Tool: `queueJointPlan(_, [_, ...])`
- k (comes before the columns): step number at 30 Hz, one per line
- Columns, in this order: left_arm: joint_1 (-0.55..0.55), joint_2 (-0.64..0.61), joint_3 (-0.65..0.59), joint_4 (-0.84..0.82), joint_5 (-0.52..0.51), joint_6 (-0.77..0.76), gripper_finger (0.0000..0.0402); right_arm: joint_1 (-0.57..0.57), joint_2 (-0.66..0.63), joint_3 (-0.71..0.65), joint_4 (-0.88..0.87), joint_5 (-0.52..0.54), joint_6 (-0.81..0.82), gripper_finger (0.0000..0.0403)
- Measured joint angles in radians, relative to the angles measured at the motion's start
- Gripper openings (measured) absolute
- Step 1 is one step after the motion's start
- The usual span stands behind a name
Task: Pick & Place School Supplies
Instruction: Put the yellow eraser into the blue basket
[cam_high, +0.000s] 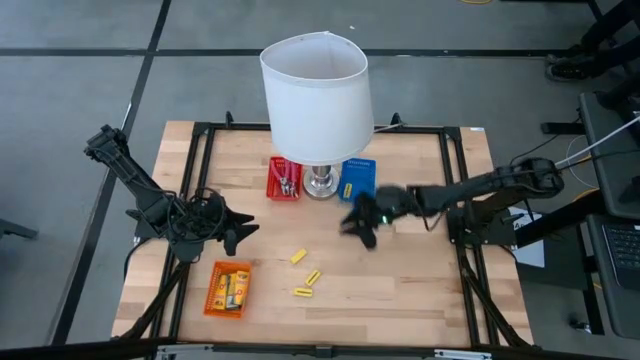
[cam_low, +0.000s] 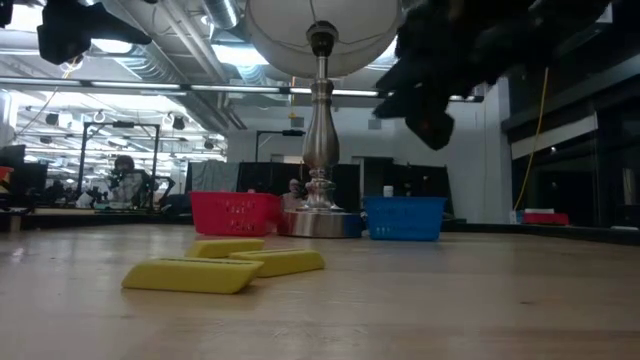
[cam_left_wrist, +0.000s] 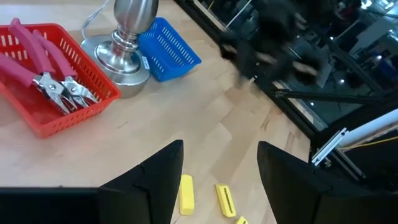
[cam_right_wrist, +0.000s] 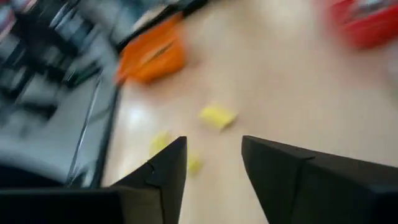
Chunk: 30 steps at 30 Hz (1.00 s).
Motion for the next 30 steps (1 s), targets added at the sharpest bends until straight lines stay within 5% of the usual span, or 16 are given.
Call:
queueJointPlan(8, [0.0, 0.0, 0.0, -0.024, 0.023, 0.012, 0.0203, 0.19, 0.055, 0.0, 0.117, 0.021, -0.329, 0.0108])
queueJointPlan(16, [0.0, 0.0, 0.0, -0.024, 0.075, 0.017, 0.0203, 0.193, 0.274, 0.151, 0.131, -0.088, -0.567, 0.0077])
queueJointPlan(24, [0.0, 0.0, 0.0, -0.015, 0.12, -0.007, 0.0203, 0.181, 0.523, 0.408, 0.027, -0.056, -0.617, 0.0093])
queueJointPlan(30, [0.0, 0.0, 0.0, 0.001, 0.157, -0.009, 0.0203, 0.183, 0.61, 0.461, 0.011, -0.034, -0.613, 0.0137])
